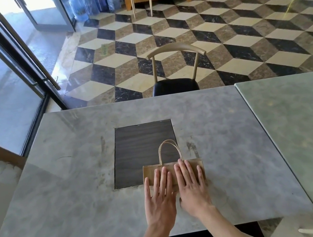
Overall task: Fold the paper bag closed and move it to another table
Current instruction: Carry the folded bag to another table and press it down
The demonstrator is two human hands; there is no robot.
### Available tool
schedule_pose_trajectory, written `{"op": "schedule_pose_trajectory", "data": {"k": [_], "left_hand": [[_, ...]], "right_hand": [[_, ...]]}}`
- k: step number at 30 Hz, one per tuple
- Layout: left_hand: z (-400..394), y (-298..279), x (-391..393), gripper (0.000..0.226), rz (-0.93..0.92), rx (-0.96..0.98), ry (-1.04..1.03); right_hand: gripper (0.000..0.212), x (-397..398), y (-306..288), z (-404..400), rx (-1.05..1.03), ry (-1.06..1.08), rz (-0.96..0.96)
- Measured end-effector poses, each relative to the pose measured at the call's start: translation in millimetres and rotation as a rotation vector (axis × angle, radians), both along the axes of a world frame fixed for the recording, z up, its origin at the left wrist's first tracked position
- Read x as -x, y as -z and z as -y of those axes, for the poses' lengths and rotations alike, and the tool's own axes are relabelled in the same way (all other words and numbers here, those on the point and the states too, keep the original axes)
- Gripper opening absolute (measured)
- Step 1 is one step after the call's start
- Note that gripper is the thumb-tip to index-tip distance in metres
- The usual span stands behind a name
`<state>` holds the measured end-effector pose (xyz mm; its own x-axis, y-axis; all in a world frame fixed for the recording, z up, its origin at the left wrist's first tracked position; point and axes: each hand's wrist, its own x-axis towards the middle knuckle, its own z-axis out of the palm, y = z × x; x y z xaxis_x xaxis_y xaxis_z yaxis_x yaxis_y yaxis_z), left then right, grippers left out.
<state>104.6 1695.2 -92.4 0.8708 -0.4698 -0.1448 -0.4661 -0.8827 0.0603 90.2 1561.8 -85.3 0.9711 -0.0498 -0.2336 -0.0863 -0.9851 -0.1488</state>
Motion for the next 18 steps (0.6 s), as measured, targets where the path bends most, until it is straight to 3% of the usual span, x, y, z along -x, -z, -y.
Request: {"op": "schedule_pose_trajectory", "data": {"k": [4,8,14,18], "left_hand": [[-1.4,-9.4,-8.9,0.063,-0.070,0.032,-0.012],[-1.0,-20.9,-9.5,0.059,-0.105,0.069,-0.002],[3.1,-38.2,-14.7,0.053,-0.101,0.126,-0.066],[-1.6,-50.8,-22.2,0.062,-0.096,0.129,-0.058]], "right_hand": [[0.107,-10.2,-5.8,5.9,-0.004,0.016,-0.074],[0.086,-16.9,-27.7,9.1,-0.048,-0.035,-0.154],[0.078,-19.7,-49.5,15.1,-0.112,-0.021,-0.186],[0.065,-20.3,-65.7,19.5,-0.164,0.007,-0.162]]}}
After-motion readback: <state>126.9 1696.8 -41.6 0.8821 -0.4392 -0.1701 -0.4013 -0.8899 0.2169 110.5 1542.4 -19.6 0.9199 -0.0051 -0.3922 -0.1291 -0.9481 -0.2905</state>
